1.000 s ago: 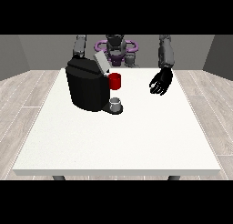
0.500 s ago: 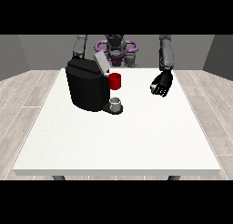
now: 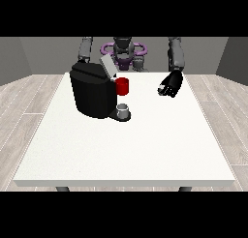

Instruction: Insert the coffee pod into the coffee machine and close the lid

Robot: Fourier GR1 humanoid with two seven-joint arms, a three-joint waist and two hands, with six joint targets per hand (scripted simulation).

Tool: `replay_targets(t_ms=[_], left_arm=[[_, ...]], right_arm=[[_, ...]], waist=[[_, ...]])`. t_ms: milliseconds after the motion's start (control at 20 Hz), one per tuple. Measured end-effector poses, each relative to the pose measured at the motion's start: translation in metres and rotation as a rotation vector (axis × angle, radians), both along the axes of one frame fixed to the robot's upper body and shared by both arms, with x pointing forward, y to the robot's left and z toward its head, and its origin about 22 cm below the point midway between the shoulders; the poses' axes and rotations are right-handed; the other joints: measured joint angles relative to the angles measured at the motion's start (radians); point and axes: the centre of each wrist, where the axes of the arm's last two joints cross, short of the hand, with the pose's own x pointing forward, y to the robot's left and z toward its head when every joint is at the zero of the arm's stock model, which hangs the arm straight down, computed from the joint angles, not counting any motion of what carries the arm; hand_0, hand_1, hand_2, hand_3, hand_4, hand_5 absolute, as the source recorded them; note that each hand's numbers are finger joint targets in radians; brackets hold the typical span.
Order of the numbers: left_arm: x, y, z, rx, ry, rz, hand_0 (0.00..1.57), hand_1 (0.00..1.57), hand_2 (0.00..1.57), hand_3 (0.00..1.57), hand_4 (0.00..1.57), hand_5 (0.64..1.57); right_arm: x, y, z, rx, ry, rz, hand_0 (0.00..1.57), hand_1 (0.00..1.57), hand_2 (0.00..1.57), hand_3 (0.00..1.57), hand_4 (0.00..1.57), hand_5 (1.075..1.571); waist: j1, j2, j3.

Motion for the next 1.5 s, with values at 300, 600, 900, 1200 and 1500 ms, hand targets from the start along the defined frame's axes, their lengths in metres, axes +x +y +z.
replay_targets(t_ms=[300, 600, 900, 1200, 1500], left_arm=[[0.012, -0.019, 0.011, -0.099, 0.03, -0.051, 1.4, 1.4, 1.39, 1.32, 0.5, 1.571], [0.031, -0.043, 0.044, -0.115, 0.085, -0.101, 1.42, 1.42, 1.4, 1.33, 0.53, 1.571], [0.045, -0.07, 0.068, -0.131, 0.094, -0.116, 1.4, 1.4, 1.4, 1.34, 0.6, 1.571], [0.063, -0.089, 0.12, -0.158, 0.051, -0.112, 0.96, 0.96, 1.16, 1.36, 0.52, 1.571], [0.075, -0.097, 0.173, -0.212, -0.005, -0.078, 1.26, 1.26, 1.29, 1.27, 0.49, 1.571]], right_arm=[[-0.002, -0.008, -0.017, -0.017, 0.043, -0.032, 0.0, 0.0, 0.0, 0.0, 0.0, 1.571], [-0.002, -0.022, -0.025, -0.019, 0.088, -0.024, 0.0, 0.0, 0.0, 0.0, 0.0, 1.571], [0.002, -0.01, -0.02, -0.007, 0.088, -0.01, 0.0, 0.0, 0.0, 0.0, 0.0, 1.571], [0.002, -0.004, -0.019, 0.012, 0.046, 0.021, 0.0, 0.0, 0.0, 0.0, 0.0, 1.571], [0.017, -0.003, 0.004, 0.016, -0.013, 0.024, 0.0, 0.0, 0.0, 0.0, 0.0, 1.571]], waist=[[0.026, -0.044, -0.0001], [0.027, -0.115, 0.0], [0.009, -0.139, -0.0004], [-0.033, -0.134, -0.0001], [-0.078, -0.096, 0.0]])
